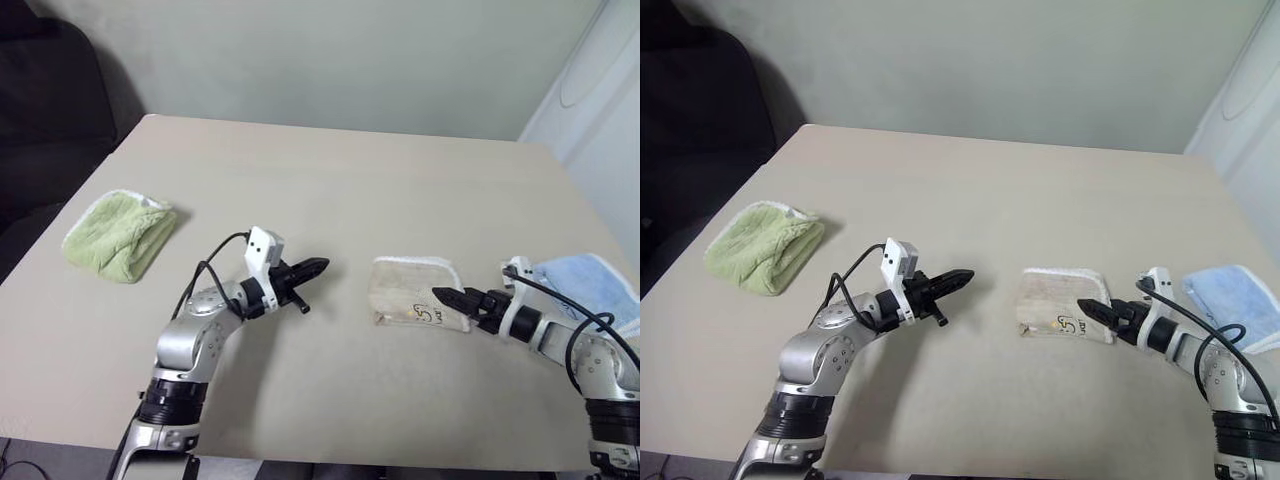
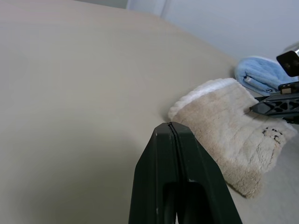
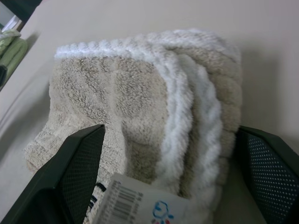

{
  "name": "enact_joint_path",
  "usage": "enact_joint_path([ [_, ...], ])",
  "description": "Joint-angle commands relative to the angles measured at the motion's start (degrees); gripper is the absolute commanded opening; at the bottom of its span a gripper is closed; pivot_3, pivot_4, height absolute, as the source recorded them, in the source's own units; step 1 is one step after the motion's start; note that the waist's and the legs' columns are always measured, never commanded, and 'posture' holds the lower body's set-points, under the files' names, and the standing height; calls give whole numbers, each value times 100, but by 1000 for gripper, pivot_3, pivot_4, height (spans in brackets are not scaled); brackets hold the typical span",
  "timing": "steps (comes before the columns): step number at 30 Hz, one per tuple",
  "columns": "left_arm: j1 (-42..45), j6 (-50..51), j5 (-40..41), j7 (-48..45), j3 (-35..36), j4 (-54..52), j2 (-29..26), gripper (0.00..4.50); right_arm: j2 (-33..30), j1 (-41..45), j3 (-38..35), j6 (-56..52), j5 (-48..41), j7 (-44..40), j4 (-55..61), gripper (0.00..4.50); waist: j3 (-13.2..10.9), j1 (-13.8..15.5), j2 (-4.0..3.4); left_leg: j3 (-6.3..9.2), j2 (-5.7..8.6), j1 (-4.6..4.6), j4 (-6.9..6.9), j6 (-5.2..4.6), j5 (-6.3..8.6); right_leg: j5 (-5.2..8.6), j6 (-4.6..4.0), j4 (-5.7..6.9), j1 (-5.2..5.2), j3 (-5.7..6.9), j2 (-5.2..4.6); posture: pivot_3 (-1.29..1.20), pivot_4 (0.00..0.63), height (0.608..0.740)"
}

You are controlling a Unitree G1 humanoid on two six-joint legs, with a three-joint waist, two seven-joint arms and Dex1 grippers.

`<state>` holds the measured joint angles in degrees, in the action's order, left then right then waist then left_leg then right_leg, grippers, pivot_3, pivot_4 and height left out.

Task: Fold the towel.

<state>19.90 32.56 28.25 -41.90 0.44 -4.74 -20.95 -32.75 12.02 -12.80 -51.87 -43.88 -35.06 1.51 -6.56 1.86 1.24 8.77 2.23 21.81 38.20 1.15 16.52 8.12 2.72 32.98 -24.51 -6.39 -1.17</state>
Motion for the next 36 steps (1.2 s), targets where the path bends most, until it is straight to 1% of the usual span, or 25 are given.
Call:
enact_joint_path([
  [1,44,-6,63,33,-17,-282,40,0,106,40,123,6,72,-102,-62,4304,2,-23,3,0,-1,-2,0,-2,-1,0,0,1,1,1,1,0,150,740],
  [3,37,-6,63,39,-24,-294,42,0,140,26,93,32,110,-101,-95,3896,3,-28,4,1,-1,-4,0,-2,-1,0,0,1,1,1,2,0,150,740],
  [4,30,0,66,43,-28,-311,43,0,149,-2,60,33,105,-106,-80,3585,3,-28,3,1,-1,-4,-1,-3,-1,0,0,1,1,1,2,0,150,740],
  [10,38,13,69,22,-60,-309,44,0,171,-165,-167,-10,-63,-139,189,1341,3,-22,2,1,1,0,-1,-3,0,0,0,-1,0,1,0,0,150,740],
  [11,41,12,71,18,-64,-307,44,0,175,-184,-195,-17,-88,-132,221,1113,3,-21,2,1,1,1,-1,-1,1,0,-1,-1,0,1,-1,0,150,740],
  [12,50,17,72,19,-71,-302,49,0,177,-232,-243,-34,-133,-117,299,646,3,-19,2,0,2,3,-1,0,1,0,-1,-1,0,1,-1,0,150,740],
  [14,69,13,69,10,-94,-269,62,0,204,-330,-375,-60,-252,-60,476,45,3,-3,1,0,2,5,-1,1,1,0,-1,-2,0,1,-2,0,150,740],
  [18,77,17,79,12,-121,-274,90,0,230,-455,-822,-169,-622,128,888,16,1,7,-1,1,3,8,0,4,2,1,-2,-2,0,1,-2,0,150,740],
  [23,77,25,84,25,-132,-258,144,0,209,-461,-1457,-364,-1171,579,1340,16,1,6,-2,-3,4,10,1,4,2,2,-1,-2,0,-1,-2,0,150,740],
  [27,126,9,69,-13,-164,-175,194,0,-5,-37,-2429,-494,-1967,1448,1493,16,-2,7,-6,-4,7,11,1,4,3,3,0,-3,-1,-4,-4,0,150,740],
  [29,165,-1,57,-27,-170,-124,214,0,-173,129,-2755,-557,-2207,1872,1408,16,-2,8,-6,-7,8,12,2,2,3,4,1,-3,-2,-8,-5,0,150,740],
  [33,311,-58,42,-121,-212,65,273,0,-623,459,-3483,-623,-2403,2871,859,16,0,32,-3,1,7,14,0,2,6,5,3,-4,-2,-7,-7,0,150,740],
  [36,436,-144,-30,-156,-281,234,332,0,-826,412,-4061,-736,-2649,3509,375,16,-1,61,-4,3,6,15,-1,-1,8,7,7,-4,-2,-7,-8,0,150,740],
])
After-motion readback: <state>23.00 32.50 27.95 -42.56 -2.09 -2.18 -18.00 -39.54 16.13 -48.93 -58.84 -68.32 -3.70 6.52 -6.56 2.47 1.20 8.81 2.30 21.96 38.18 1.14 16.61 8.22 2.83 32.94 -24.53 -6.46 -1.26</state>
